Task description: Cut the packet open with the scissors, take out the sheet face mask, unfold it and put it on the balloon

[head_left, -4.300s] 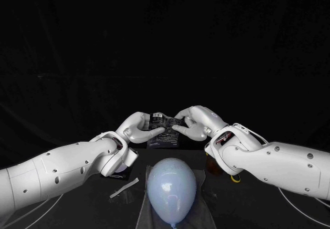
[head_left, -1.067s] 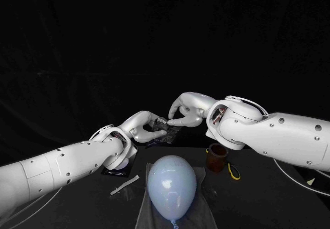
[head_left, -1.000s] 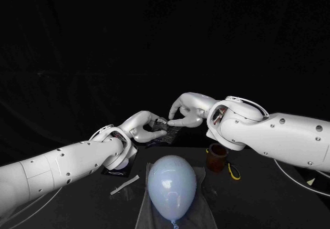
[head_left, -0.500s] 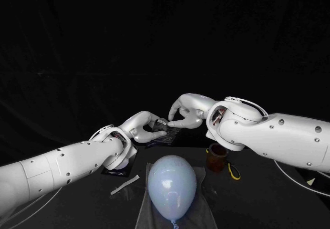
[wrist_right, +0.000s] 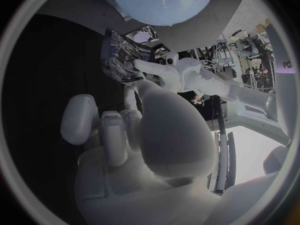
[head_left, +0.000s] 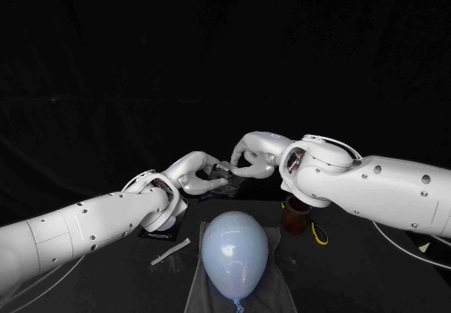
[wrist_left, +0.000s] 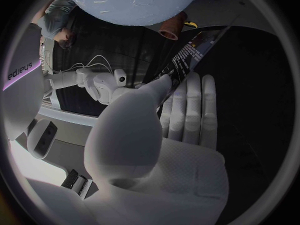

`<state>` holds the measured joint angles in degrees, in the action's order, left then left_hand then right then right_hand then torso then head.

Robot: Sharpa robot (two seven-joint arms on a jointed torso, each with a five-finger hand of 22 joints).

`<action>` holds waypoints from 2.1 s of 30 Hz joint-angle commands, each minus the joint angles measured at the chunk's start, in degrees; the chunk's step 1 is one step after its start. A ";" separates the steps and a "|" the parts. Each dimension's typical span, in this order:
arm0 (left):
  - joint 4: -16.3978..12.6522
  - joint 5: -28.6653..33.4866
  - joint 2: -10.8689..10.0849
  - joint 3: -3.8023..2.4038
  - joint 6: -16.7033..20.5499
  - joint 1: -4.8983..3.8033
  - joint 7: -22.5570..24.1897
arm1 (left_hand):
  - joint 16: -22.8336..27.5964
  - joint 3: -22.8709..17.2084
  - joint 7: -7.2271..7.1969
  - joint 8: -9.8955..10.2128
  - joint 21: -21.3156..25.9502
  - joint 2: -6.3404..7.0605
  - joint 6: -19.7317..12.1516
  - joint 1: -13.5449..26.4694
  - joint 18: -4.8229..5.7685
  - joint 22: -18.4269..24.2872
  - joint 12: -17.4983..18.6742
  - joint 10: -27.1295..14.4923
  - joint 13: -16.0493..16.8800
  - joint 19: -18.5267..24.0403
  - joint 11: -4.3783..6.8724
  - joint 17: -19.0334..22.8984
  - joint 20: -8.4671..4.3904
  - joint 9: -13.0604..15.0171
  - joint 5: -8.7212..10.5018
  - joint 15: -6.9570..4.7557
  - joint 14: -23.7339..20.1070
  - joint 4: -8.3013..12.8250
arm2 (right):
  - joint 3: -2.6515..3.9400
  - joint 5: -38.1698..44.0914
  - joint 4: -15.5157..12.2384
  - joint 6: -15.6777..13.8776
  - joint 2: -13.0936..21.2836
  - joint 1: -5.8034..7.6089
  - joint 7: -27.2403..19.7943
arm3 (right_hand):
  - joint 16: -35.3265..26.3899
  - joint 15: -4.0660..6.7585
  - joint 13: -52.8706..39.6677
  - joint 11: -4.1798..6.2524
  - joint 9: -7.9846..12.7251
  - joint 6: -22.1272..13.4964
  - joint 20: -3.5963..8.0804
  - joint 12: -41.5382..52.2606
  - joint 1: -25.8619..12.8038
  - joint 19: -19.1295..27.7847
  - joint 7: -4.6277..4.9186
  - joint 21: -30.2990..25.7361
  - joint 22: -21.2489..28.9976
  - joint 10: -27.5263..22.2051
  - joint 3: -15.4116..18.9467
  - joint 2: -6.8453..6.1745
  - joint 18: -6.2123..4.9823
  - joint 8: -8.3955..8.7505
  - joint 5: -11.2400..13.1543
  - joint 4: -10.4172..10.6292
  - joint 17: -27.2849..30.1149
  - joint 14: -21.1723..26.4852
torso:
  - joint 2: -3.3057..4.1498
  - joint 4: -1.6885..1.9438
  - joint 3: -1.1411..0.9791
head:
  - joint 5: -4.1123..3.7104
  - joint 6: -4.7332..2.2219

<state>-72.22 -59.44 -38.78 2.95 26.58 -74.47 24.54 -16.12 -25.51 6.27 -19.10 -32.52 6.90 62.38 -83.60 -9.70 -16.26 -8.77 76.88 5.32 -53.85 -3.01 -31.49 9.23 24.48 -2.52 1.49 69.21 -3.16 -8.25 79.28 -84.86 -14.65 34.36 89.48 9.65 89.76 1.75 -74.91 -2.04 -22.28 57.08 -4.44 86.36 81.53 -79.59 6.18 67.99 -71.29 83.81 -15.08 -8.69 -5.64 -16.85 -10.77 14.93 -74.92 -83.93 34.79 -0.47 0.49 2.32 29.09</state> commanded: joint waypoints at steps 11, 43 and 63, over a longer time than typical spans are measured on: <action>-0.01 0.12 -0.03 -0.10 -0.16 -0.10 0.28 | -0.06 0.12 0.13 -0.20 -0.34 0.00 0.37 -0.55 -0.66 -0.05 0.13 0.34 0.06 -0.12 0.08 -0.07 -0.05 1.22 -0.20 -0.19 -0.03 0.05 | -0.11 2.49 -0.97 3.98 1.99 -0.07 2.18 | 0.24 0.22 -10.85 0.24 -0.05 0.39 0.34 -0.17 -0.62 0.31 0.11 -0.12 -0.10 3.05 -1.06 -1.00 0.48 -0.50 2.73 -0.03 -15.08 -6.07 | 0.01 -0.04 -0.02 | -0.26 -0.01; -1.28 0.97 -0.28 -0.11 0.33 -0.10 0.43 | 0.08 0.12 0.14 -0.09 -0.50 -0.07 0.38 -0.58 -0.59 -0.17 0.32 0.33 0.00 0.06 0.04 -0.12 -0.12 1.00 -0.20 -0.16 -0.07 -0.03 | -0.92 -9.50 0.26 2.01 3.07 -1.51 -6.77 | 0.24 2.03 -14.72 2.52 -2.57 3.61 2.02 3.29 2.24 -0.09 -2.50 0.26 -1.36 5.95 -9.43 4.46 0.64 -5.46 7.96 -4.30 -15.08 -6.07 | 0.04 -0.05 -0.05 | -0.74 0.35; -0.81 8.45 -0.26 -0.11 -0.55 -0.19 -1.08 | 7.13 3.07 5.71 8.11 8.66 4.96 -12.25 2.67 1.68 4.76 5.31 -12.45 -1.71 9.76 -6.07 2.38 4.52 -3.23 -0.23 5.72 -12.54 -4.10 | -0.94 -25.11 0.58 -2.25 4.02 -1.60 -2.07 | 0.24 2.21 -15.09 2.67 -3.34 3.40 2.22 3.64 1.06 0.02 -2.64 -0.08 -1.32 6.19 -10.61 4.42 0.61 -6.81 7.96 -5.36 -15.08 -6.07 | -0.04 -0.04 -0.04 | -1.29 0.24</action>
<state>-73.05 -54.69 -39.11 2.94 26.62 -74.54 23.85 -9.02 -22.35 11.83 -11.08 -23.91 11.51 50.28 -80.99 -8.36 -11.53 -3.50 64.52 3.61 -44.13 -8.98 -29.13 13.76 21.27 -2.45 7.12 56.75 -7.17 -9.20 58.09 -84.34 -15.39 38.35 87.91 4.36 89.76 3.52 -74.93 0.20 -25.38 60.05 -2.77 89.81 82.93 -79.59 3.57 68.00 -72.56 84.02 -25.47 -4.35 -5.22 -23.30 -2.44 9.57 -74.90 -84.04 34.76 -0.49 0.44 1.14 29.39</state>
